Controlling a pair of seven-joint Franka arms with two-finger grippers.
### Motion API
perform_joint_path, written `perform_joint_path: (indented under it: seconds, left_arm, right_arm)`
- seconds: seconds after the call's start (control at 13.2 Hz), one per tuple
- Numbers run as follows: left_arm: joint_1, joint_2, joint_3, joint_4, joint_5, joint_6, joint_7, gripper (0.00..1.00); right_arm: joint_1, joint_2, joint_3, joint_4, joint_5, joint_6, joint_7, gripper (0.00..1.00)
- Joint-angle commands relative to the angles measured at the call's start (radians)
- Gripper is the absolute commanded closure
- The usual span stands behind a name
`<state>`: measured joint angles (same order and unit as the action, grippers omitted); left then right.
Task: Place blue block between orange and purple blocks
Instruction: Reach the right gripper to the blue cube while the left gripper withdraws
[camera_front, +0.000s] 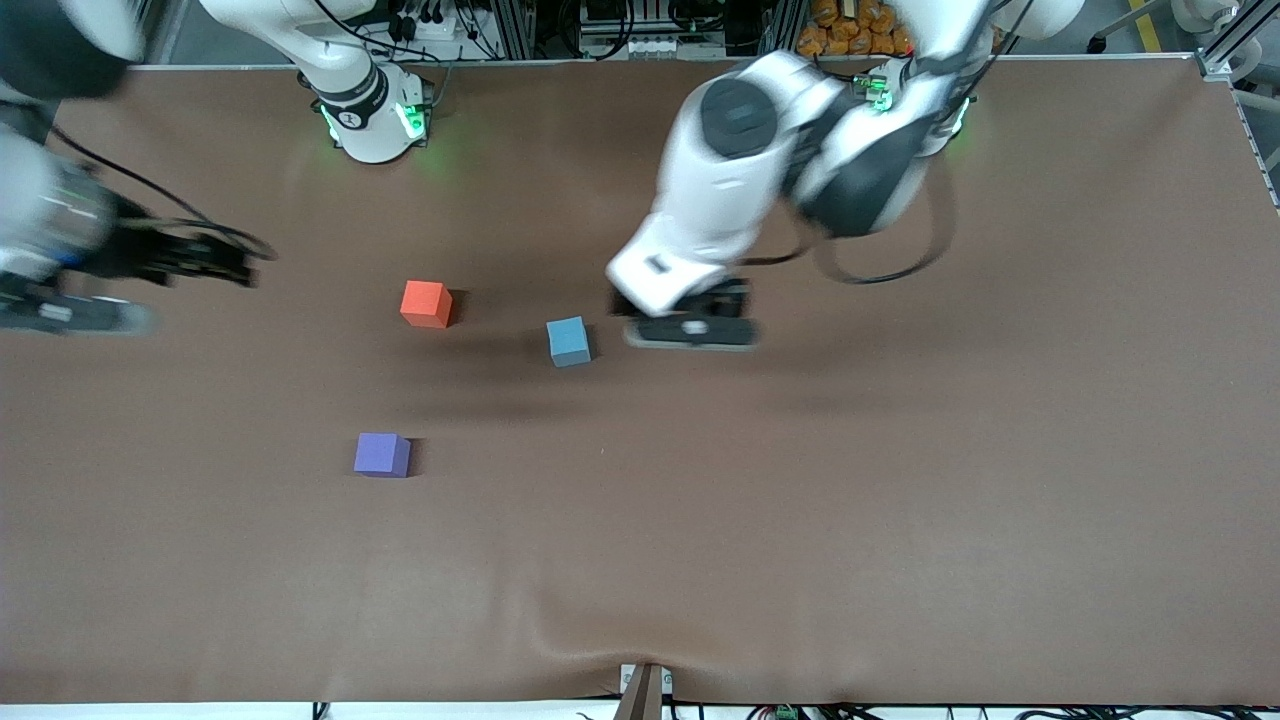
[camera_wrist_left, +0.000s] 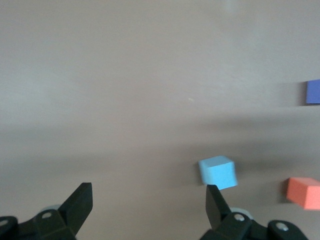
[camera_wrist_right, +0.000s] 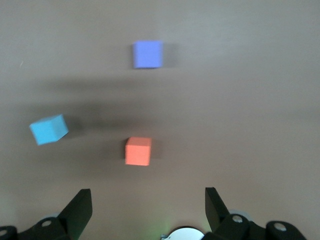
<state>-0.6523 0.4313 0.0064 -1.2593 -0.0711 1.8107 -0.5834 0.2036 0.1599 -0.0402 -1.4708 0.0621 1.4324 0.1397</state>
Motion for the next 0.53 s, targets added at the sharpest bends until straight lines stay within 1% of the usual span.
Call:
perform_joint_path:
  seconds: [0.0,0.08,0.15,0.23,0.3,0.45]
  left_arm:
    - [0.116,-0.139,-0.011,-0.055,0.016,-0.153,0.175,0.0]
    - [0.159,-0.185,-0.01,-0.055,0.027,-0.215,0.245,0.0]
    - [0.198,-0.23,-0.011,-0.06,0.065,-0.258,0.29,0.0]
    - [0.227,-0.28,-0.013,-0.078,0.085,-0.308,0.315,0.0]
    - [0.264,-0.328,-0.014,-0.107,0.085,-0.342,0.327,0.0]
    - [0.35,-0.428,-0.016,-0.22,0.085,-0.353,0.35,0.0]
  right_arm:
    - [0.083,0.105,-0.007,0.02,0.056,0.052,0.003,0.0]
    - [0.117,0.148,-0.009,0.02,0.093,0.06,0.003,0.0]
    - [0.158,0.188,-0.009,0.015,0.12,0.072,0.003,0.0]
    - [0.204,0.216,-0.009,-0.002,0.125,0.119,0.005,0.0]
    - [0.241,0.228,-0.009,-0.041,0.125,0.194,0.02,0.0]
    - [0.302,0.25,-0.009,-0.139,0.127,0.362,0.101,0.0]
